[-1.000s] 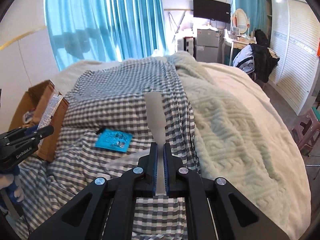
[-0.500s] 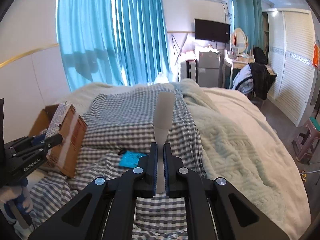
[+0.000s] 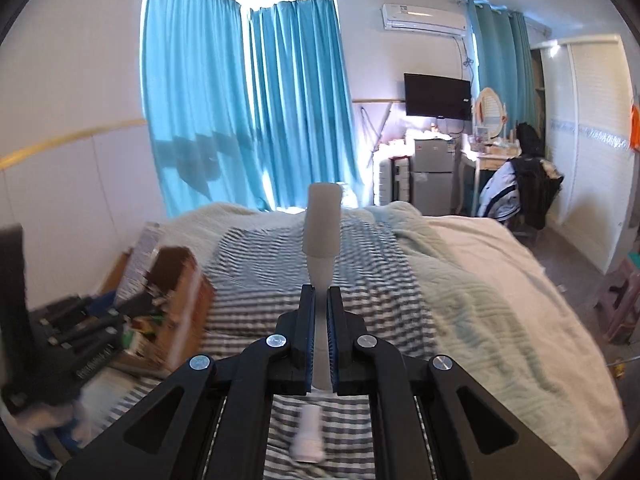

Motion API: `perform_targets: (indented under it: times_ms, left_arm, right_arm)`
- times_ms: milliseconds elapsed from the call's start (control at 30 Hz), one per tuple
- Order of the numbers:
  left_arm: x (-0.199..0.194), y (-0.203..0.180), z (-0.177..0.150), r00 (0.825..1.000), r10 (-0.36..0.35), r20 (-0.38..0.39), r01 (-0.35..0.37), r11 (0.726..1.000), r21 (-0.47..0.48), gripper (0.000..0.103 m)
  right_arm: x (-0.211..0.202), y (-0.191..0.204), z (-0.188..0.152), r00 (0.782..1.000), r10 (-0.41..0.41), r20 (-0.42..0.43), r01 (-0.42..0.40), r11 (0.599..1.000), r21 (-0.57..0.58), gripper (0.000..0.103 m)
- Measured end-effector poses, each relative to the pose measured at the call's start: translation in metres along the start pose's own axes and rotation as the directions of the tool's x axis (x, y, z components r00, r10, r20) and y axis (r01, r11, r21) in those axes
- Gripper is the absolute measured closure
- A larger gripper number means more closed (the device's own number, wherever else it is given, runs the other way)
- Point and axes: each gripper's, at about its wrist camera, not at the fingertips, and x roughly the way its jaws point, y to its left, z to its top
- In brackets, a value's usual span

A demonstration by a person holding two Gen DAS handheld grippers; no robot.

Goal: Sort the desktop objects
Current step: 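Carry the toothpaste tube and white cylinder over the cardboard box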

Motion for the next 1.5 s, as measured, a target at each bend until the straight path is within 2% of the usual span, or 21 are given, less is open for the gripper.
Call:
perform_targets:
  times_ms: [300, 767, 1200, 1500]
  left_arm:
    - [-0.015, 0.017, 0.01, 0.999, 0.019, 0.045, -0.02, 1.0, 0.019, 0.08]
    - [-0.017, 0.069, 0.023, 0.994, 0.075, 0.084, -0.076, 0.997, 0.002, 0.08]
    - [0.0, 0.128, 0.021, 0.985, 0.159, 0.06, -0.158, 0.987, -0.025, 0.08]
    - [0.022, 0.166, 0.016, 0.98, 0.197, 0.02, -0.196, 0.979, -0.057, 0.08]
  right_arm:
    - [0.001, 0.037, 0.02, 0.998, 0.06, 0.033, -0.059, 0.998, -0.028, 0.098]
    - [0.024, 0.084, 0.034, 0.99, 0.137, 0.04, -0.135, 0.989, -0.057, 0.098]
    - [0.063, 0.142, 0.034, 0.973, 0.227, 0.032, -0.223, 0.97, -0.098, 0.098]
    - [0.096, 0.174, 0.03, 0.959, 0.284, -0.008, -0.282, 0.952, -0.121, 0.098]
